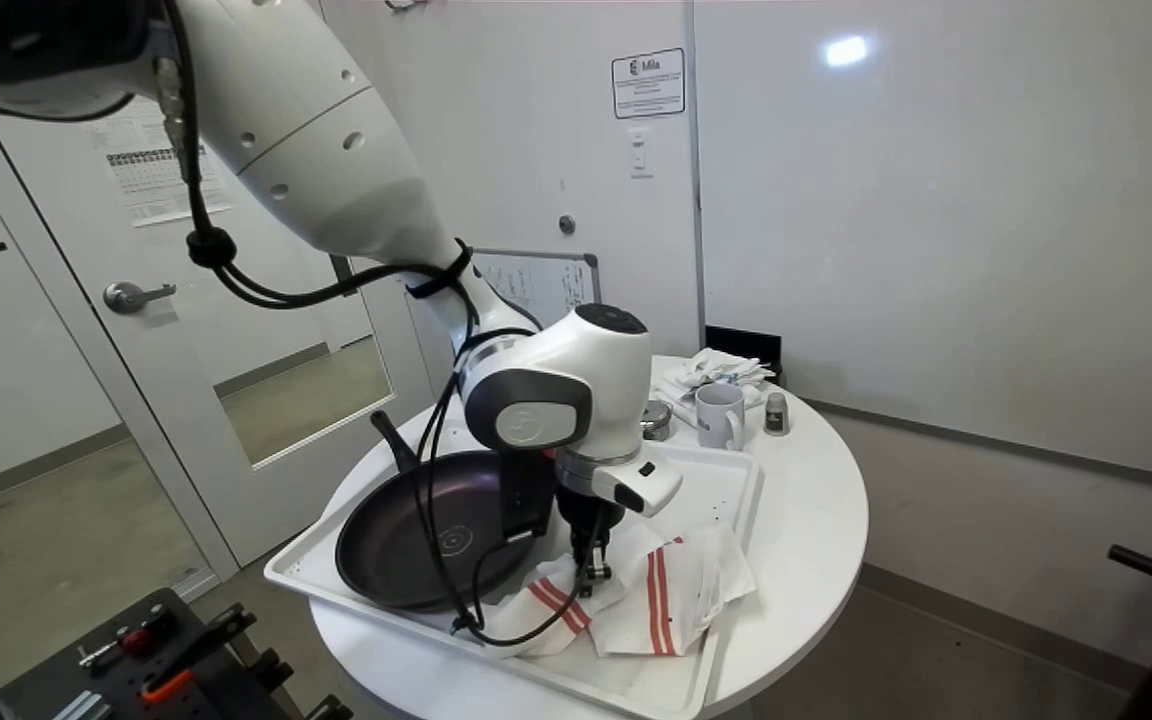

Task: Wipe the pan with a towel

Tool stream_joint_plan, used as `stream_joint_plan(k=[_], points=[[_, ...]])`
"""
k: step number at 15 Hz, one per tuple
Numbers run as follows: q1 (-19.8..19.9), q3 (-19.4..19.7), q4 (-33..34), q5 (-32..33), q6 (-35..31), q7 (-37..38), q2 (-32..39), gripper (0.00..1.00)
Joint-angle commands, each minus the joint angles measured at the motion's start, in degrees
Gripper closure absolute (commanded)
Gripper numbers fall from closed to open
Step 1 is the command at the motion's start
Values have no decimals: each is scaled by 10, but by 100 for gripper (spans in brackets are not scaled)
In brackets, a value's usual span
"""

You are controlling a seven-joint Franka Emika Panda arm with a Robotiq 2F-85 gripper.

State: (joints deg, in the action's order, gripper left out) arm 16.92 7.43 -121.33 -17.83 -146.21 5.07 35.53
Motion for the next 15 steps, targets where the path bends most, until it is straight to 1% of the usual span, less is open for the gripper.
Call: stream_joint_plan(k=[1, 6, 8, 11, 13, 15], points=[[-4, -2, -38, 3, -19, -14, -38, 97], [-33, 12, -91, 25, -54, 5, -109, 97], [-56, 24, -116, 45, -68, 24, -149, 97], [-98, 46, -141, 97, -78, 74, -203, 97], [-128, 60, -152, 147, -81, 121, -235, 97], [-151, 65, -157, 199, -77, 168, -259, 97]])
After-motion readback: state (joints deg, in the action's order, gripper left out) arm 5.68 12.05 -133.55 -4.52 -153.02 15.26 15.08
